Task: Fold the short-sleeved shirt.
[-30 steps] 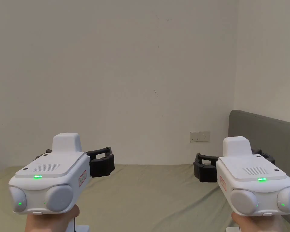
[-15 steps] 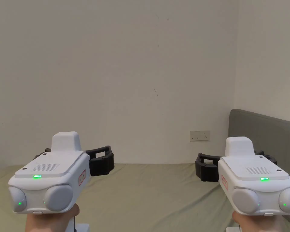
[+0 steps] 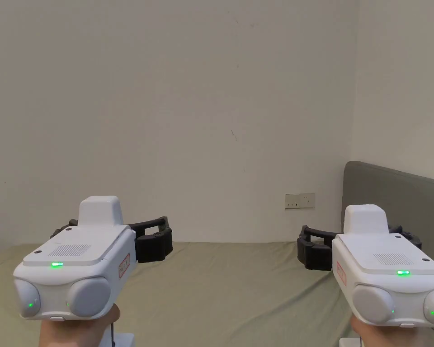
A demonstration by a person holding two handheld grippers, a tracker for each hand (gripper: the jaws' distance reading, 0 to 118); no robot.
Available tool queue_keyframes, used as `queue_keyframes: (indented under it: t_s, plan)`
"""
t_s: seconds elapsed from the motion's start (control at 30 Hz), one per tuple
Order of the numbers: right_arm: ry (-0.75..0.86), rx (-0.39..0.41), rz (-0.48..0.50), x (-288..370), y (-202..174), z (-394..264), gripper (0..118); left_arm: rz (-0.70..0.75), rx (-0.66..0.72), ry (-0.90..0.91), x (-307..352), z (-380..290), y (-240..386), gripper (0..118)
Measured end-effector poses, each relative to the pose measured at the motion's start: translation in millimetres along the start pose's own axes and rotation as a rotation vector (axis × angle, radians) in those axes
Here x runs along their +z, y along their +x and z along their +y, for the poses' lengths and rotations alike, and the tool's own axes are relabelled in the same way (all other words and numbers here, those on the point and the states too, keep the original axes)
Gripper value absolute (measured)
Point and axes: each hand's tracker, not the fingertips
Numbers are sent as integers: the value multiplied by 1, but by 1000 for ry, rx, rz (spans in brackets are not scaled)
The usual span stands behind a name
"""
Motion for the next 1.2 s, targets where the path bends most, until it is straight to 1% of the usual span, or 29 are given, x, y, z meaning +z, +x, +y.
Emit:
queue_keyframes:
  t_s: [0.03, 0.07, 0.1, 0.13, 0.17, 0.2, 0.23, 0.27, 0.3, 0.33, 0.37, 0.4, 0.47, 0.5, 0.53, 0.6, 0.67, 0.73, 0.77, 0.83, 0.87, 0.9, 0.93, 1.0, 1.03, 1.07, 1.1, 1.17, 1.2]
  plan:
    - [-1, -11, 7, 0, 2, -1, 118, -3, -1, -2, 0, 0, 0, 118]
    - [-15, -37, 51, -1, 5, -2, 118, -3, -1, -4, 0, -1, 0, 113]
    - [-45, -57, 102, -2, 9, -2, 107, -5, 0, -3, 2, -2, -1, 86]
    - [-58, -86, 105, -1, 11, -3, 107, -11, 0, 6, 5, -2, -1, 86]
    - [-72, -91, 94, 2, 12, -3, 98, -31, -16, 17, 8, -2, -1, 77]
    - [-60, -80, 108, 4, 14, -5, 76, -44, -47, 20, 9, -3, 0, 54]
    - [-60, -72, 115, 5, 14, -7, 32, -32, -72, 17, 9, -4, 1, 21]
    - [-78, -32, 64, 5, 13, -9, 2, -17, -98, 13, 10, -6, 4, 0]
    - [-63, -33, 27, 9, 11, -11, 1, -9, -96, 22, 12, -8, 6, 0]
    - [-55, -31, 54, 11, 13, -13, 1, -21, -84, 24, 13, -9, 5, 0]
    - [-48, -33, 70, 14, 15, -15, 1, -66, -53, 17, 14, -10, 3, 0]
    - [-52, -26, 57, 14, 12, -15, 1, -86, -28, 17, 15, -12, 1, 0]
    - [-64, -39, 61, 15, 11, -15, 1, -56, -46, 18, 14, -13, 1, 0]
    - [-70, -61, 83, 16, 8, -15, 1, -45, -55, 20, 14, -13, -4, 0]
    - [-73, -62, 104, 14, 2, -14, 1, -37, -58, 17, 16, -12, -10, 0]
    - [-73, -35, 166, 13, -22, -12, 1, 6, -55, 13, 26, -9, -34, 0]
    - [-62, -25, 249, 11, -57, -11, 1, 90, -51, 22, 45, -7, -70, 0]
    - [-64, -33, 361, 10, -100, -8, 1, 214, -58, 16, 73, -6, -108, 0]
    - [-62, -30, 427, 11, -125, -6, 1, 277, -59, 17, 93, -6, -132, 0]
    - [-49, 6, 543, 13, -180, -3, 1, 400, -76, 20, 132, -5, -169, 0]
    - [-36, 25, 608, 18, -208, -2, 1, 474, -107, 25, 155, -5, -186, 0]
    - [-27, 32, 676, 23, -235, 0, 1, 573, -135, 15, 179, -4, -202, 0]
    - [-31, 41, 728, 27, -259, 0, 1, 641, -144, 14, 198, -3, -214, 0]
    - [-32, 34, 847, 41, -308, 1, 1, 759, -165, 18, 245, -2, -241, 0]
    - [-39, 35, 900, 46, -326, 1, 1, 818, -184, 2, 263, -2, -249, 0]
    - [-42, 51, 945, 52, -348, -1, 1, 878, -191, -10, 283, -3, -257, 0]
    - [-38, 59, 989, 58, -366, -2, 1, 917, -182, -8, 300, -5, -265, 0]
    - [-44, 66, 1047, 68, -390, -4, 1, 961, -157, -22, 324, -9, -280, 0]
    - [-57, 56, 1076, 69, -402, -9, 1, 957, -147, -58, 327, -12, -287, 0]
